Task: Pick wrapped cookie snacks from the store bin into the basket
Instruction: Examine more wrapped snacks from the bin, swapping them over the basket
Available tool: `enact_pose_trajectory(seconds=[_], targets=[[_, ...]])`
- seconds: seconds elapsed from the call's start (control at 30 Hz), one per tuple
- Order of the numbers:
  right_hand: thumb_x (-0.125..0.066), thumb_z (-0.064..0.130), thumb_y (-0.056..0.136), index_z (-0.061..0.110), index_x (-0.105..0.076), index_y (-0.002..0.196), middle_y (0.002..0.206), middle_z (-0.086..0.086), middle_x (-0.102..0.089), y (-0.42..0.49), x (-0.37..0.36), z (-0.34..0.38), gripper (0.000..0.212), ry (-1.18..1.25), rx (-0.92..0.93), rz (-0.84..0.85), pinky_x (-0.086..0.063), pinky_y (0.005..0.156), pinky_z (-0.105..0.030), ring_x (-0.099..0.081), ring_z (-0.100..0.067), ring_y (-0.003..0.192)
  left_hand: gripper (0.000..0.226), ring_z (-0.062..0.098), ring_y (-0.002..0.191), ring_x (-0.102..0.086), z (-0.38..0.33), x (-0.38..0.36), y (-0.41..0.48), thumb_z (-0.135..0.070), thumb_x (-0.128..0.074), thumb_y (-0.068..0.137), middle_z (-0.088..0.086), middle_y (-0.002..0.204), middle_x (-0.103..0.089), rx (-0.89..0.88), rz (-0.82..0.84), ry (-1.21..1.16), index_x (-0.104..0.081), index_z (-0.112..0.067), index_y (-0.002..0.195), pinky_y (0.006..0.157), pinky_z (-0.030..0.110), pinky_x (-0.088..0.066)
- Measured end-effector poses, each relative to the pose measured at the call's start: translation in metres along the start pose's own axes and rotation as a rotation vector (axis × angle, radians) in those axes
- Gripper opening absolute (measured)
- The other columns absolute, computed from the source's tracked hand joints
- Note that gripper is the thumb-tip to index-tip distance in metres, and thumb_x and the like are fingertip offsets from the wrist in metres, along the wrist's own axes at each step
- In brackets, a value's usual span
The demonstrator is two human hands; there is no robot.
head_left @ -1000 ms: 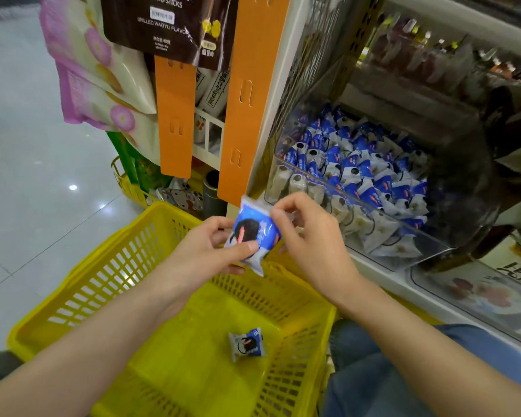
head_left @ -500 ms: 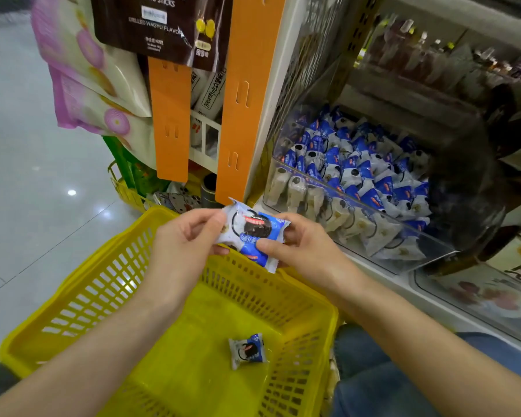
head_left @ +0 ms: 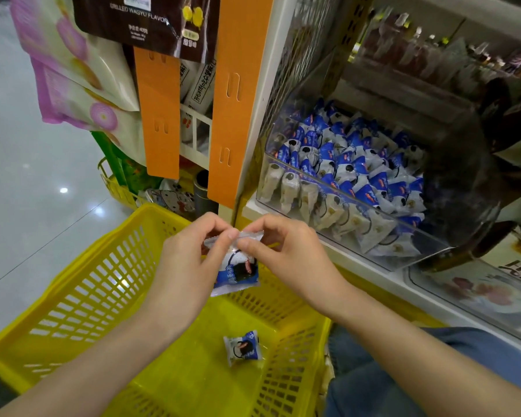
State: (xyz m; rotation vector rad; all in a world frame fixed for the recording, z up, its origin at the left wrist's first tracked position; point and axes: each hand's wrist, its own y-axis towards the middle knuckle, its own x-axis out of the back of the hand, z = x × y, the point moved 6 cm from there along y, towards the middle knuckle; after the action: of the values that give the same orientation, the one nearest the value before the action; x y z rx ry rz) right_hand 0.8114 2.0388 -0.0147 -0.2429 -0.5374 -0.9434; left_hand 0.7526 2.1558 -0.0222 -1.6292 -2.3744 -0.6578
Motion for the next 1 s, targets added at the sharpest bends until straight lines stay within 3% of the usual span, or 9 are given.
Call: enact_pose_trajectory(seconds=[0.1,0.23,0.43,0.53,0.6,0.73,0.83,0.9,1.0], targets=[[-0.065,0.023,0.085,0.021,-0.068,0.082,0.080,-0.007,-0.071,0.001,0.000,-0.006,0.005,0.147,-0.087,0.006,-0.055,0.076,-0.044,-0.067,-0.023,0.078,0.016,-0.001,0.065,-0.056,0.000,-0.001,0.002,-0.020,-0.055,0.090,-0.016,0.073,-0.062,0.028,0.007,-0.033,-0.058,-0.027,0.075,0.053,0.007,-0.038],[-0.063,0.019,0.086,0.028,-0.066,0.075,0.076,0.002,-0.070,0.001,0.001,-0.008,0.015,0.301,-0.142,0.000,-0.054,0.069,-0.032,-0.066,-0.011,0.074,0.010,-0.003,0.063,-0.062,0.008,-0.005,0.006,-0.018,-0.059,0.087,-0.014,0.073,-0.068,0.150,0.052,-0.189,-0.063,-0.023,0.079,0.051,0.007,-0.043],[-0.062,0.028,0.087,0.016,-0.065,0.081,0.076,0.007,-0.059,-0.009,0.008,0.021,0.013,-0.464,0.330,-0.175,-0.049,0.059,-0.031,-0.055,-0.008,0.070,0.017,0.002,0.061,-0.062,0.017,-0.010,0.006,-0.016,-0.058,0.088,-0.004,0.065,-0.069,0.287,0.078,-0.328,-0.065,-0.018,0.072,0.055,0.017,-0.049],[-0.061,0.027,0.088,0.013,-0.064,0.079,0.075,0.001,-0.060,-0.012,0.007,0.028,0.017,-0.673,0.485,-0.188,-0.046,0.056,-0.029,-0.055,-0.013,0.070,0.016,0.011,0.067,-0.063,0.020,-0.011,0.007,-0.017,-0.058,0.087,0.005,0.070,-0.070,0.323,0.080,-0.388,-0.066,-0.013,0.074,0.061,0.026,-0.052],[-0.061,0.026,0.088,0.014,-0.065,0.081,0.076,0.004,-0.059,-0.009,0.009,0.025,0.015,-0.539,0.401,-0.173,-0.045,0.056,-0.025,-0.053,-0.007,0.068,0.015,0.011,0.068,-0.064,0.022,-0.012,0.007,-0.018,-0.057,0.088,0.007,0.073,-0.071,0.329,0.088,-0.400,-0.066,-0.011,0.078,0.063,0.027,-0.053],[-0.061,0.024,0.088,0.021,-0.065,0.081,0.073,0.012,-0.060,-0.001,0.015,0.010,0.009,-0.166,0.145,-0.202,-0.041,0.057,-0.013,-0.055,-0.003,0.068,0.009,0.004,0.073,-0.067,0.024,-0.013,0.009,-0.022,-0.060,0.084,0.001,0.082,-0.070,0.363,0.086,-0.435,-0.062,-0.016,0.091,0.057,0.014,-0.051],[-0.059,0.019,0.090,0.022,-0.061,0.080,0.075,0.003,-0.064,0.004,0.019,-0.003,0.011,0.078,-0.040,-0.215,-0.056,0.059,-0.026,-0.062,-0.012,0.070,0.021,0.011,0.084,-0.067,0.029,-0.015,0.010,-0.028,-0.065,0.081,-0.002,0.094,-0.066,0.407,0.123,-0.328,-0.056,-0.022,0.099,0.064,0.020,-0.054],[-0.058,0.014,0.090,0.020,-0.059,0.080,0.074,-0.002,-0.061,0.006,0.020,-0.011,0.012,0.226,-0.166,-0.217,-0.058,0.060,-0.031,-0.061,-0.013,0.067,0.019,0.007,0.076,-0.066,0.029,-0.016,0.009,-0.025,-0.067,0.081,-0.005,0.091,-0.065,0.411,0.147,-0.263,-0.054,-0.024,0.095,0.058,0.020,-0.054],[-0.054,0.007,0.091,0.012,-0.054,0.091,0.079,-0.007,-0.059,0.009,0.017,-0.022,0.006,0.302,-0.340,-0.123,-0.057,0.062,-0.032,-0.062,-0.015,0.069,0.025,0.003,0.064,-0.067,0.033,-0.016,0.008,-0.017,-0.069,0.080,0.000,0.090,-0.067,0.463,0.099,-0.376,-0.055,-0.018,0.101,0.049,0.016,-0.051]])
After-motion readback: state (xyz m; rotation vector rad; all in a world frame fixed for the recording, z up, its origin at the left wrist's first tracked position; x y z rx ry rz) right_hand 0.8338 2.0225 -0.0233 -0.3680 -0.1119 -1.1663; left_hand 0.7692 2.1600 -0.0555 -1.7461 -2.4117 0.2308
